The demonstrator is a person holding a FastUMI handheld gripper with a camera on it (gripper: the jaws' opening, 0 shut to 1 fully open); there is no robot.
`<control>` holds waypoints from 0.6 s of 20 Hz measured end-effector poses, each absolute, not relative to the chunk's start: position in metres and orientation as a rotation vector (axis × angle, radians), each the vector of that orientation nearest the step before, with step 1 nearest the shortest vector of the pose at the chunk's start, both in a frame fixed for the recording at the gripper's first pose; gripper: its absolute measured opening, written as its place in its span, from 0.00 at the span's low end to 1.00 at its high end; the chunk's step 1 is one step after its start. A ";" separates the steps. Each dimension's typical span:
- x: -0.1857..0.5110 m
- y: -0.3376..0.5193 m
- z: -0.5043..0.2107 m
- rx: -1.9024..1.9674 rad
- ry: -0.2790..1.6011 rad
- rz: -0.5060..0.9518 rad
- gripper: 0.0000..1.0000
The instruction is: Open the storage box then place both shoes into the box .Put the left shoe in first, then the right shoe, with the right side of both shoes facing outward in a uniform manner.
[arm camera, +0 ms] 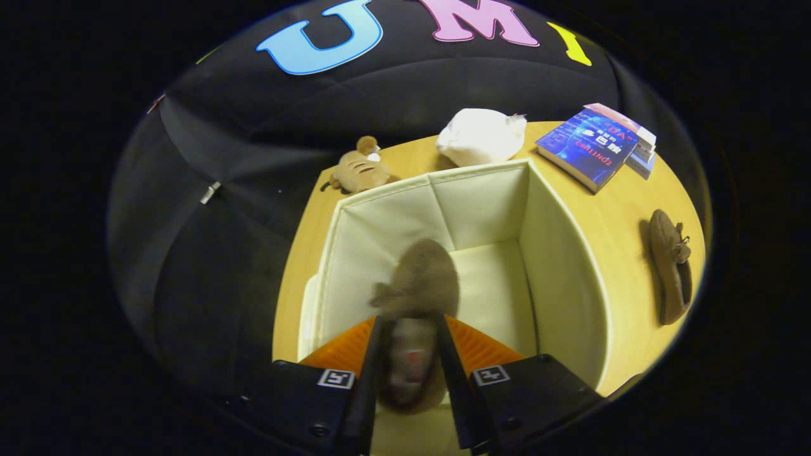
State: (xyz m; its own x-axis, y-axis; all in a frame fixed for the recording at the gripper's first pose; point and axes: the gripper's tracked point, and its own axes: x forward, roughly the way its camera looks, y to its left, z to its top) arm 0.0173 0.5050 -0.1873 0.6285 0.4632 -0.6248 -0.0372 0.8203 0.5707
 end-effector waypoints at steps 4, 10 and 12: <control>0.012 0.502 -0.183 0.520 0.832 0.329 0.77; 0.018 0.467 -0.154 0.458 0.733 0.336 0.77; 0.022 0.446 -0.140 0.427 0.684 0.340 0.77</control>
